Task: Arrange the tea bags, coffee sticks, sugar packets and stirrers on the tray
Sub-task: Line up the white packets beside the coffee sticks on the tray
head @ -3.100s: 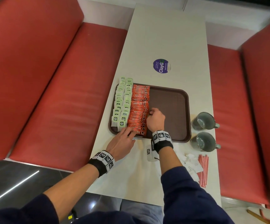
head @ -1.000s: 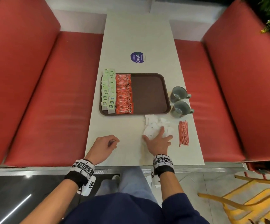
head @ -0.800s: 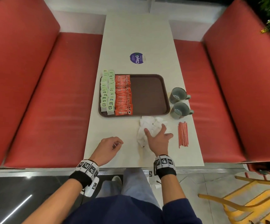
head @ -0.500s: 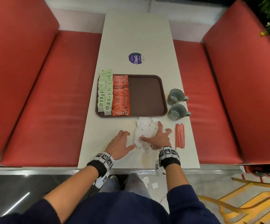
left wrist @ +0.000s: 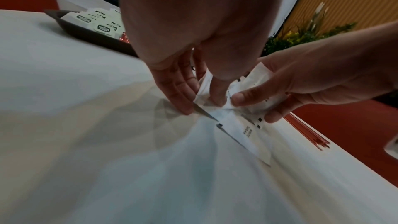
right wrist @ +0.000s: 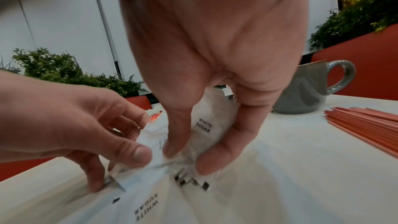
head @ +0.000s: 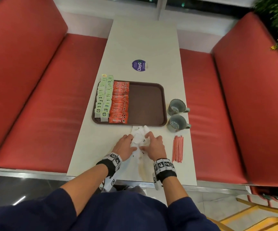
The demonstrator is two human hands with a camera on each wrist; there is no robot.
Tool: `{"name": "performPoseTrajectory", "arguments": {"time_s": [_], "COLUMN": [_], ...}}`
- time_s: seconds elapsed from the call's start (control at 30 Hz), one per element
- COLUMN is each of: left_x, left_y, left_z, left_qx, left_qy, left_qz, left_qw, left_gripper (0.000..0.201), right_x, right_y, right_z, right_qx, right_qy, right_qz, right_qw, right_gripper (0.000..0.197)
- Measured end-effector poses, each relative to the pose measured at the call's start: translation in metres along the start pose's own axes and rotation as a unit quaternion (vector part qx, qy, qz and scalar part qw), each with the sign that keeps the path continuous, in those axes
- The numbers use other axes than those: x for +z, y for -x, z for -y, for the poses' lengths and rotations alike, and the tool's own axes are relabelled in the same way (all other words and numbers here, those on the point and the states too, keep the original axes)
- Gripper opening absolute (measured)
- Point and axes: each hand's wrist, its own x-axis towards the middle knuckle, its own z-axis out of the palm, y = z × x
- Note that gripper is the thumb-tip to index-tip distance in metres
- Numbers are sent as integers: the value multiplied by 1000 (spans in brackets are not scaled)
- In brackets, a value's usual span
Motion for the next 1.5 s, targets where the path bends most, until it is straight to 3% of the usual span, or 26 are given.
{"name": "performPoseTrajectory", "arguments": {"time_s": [0.23, 0.33, 0.47, 0.7, 0.9, 1.27, 1.4, 1.5], "left_x": [-5, -11, -16, -33, -37, -55, -55, -50], "left_y": [3, 3, 4, 17, 14, 3, 1, -8], "left_z": [-11, -14, -13, -35, -39, -26, -24, -20], "left_qx": [28, 21, 19, 10, 36, 30, 37, 41], "left_qy": [81, 146, 224, 327, 283, 242, 230, 201], "left_qz": [-63, -66, -34, 15, 38, 42, 63, 81], "left_qw": [994, 987, 974, 945, 958, 969, 970, 975], "left_gripper": [12, 15, 25, 25, 31, 23, 51, 56], "right_x": [-22, -32, -29, -23, -30, -50, -54, -54], "right_y": [-7, -10, -19, -16, -4, 9, 12, 9], "right_z": [-1, 3, -1, 4, 19, 8, 9, 9], "right_qx": [-30, -12, -7, -25, 5, 58, 49, 31], "right_qy": [-29, -52, -79, -65, -79, -205, -280, -309], "right_qz": [-21, -21, -9, 17, 39, -6, 3, 33], "right_qw": [999, 998, 997, 997, 996, 977, 959, 950], "right_gripper": [38, 42, 63, 51, 28, 44, 44, 47]}}
